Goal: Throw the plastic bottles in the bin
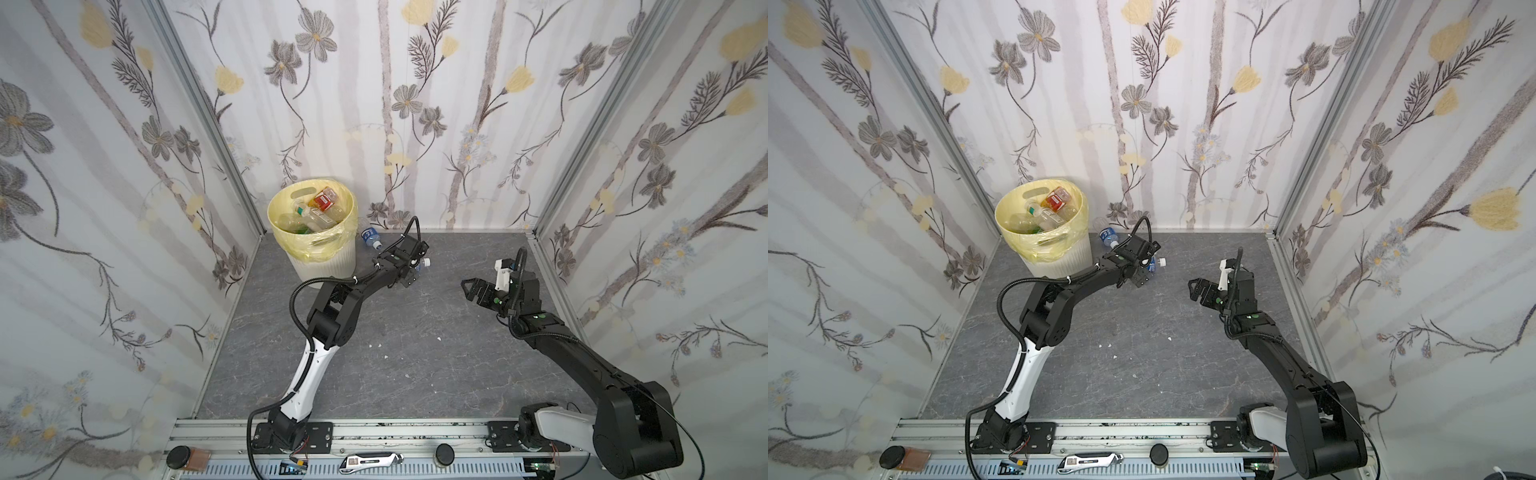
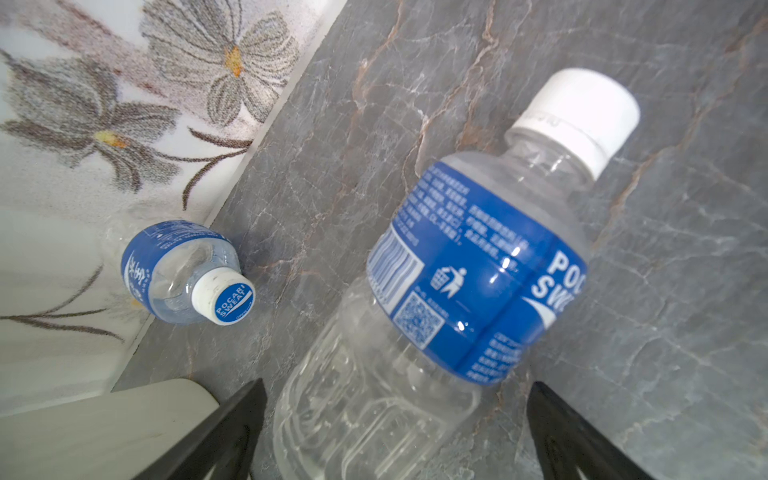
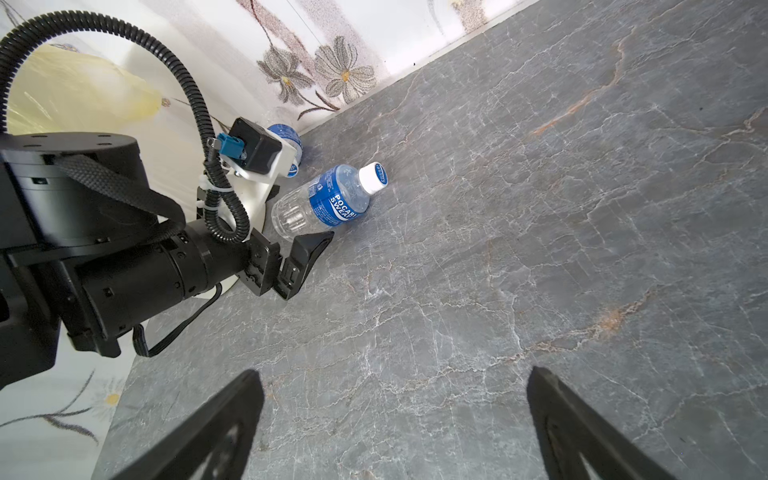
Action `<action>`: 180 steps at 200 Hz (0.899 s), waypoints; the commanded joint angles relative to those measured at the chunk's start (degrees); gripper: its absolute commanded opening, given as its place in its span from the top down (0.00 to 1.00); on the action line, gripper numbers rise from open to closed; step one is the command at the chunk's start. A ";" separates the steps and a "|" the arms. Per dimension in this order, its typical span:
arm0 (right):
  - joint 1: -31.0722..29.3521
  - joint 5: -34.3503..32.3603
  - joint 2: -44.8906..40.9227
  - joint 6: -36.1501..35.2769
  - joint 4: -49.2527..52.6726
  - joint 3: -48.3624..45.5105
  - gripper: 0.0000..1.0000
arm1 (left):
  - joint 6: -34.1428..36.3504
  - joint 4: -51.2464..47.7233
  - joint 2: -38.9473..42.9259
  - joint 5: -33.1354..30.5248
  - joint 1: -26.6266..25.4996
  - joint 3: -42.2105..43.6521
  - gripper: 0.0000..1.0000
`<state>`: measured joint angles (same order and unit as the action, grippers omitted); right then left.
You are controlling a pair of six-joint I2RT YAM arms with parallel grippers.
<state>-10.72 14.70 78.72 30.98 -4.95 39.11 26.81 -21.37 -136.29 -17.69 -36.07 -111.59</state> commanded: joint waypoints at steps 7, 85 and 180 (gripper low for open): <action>0.35 0.83 0.25 -0.57 -1.90 -0.33 0.00 | 1.76 -0.60 -0.51 2.34 0.21 -0.87 0.01; 1.39 0.91 0.21 -0.41 -2.34 -0.65 0.00 | -2.04 -5.69 -2.83 8.57 1.79 -4.16 0.10; 2.41 1.79 -0.19 -0.45 -2.92 -1.49 0.00 | -7.35 -9.55 -4.86 11.58 1.61 -5.64 0.27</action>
<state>-8.54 15.31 78.89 30.98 -5.37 37.89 21.23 -29.04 -140.29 -6.83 -34.46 -116.77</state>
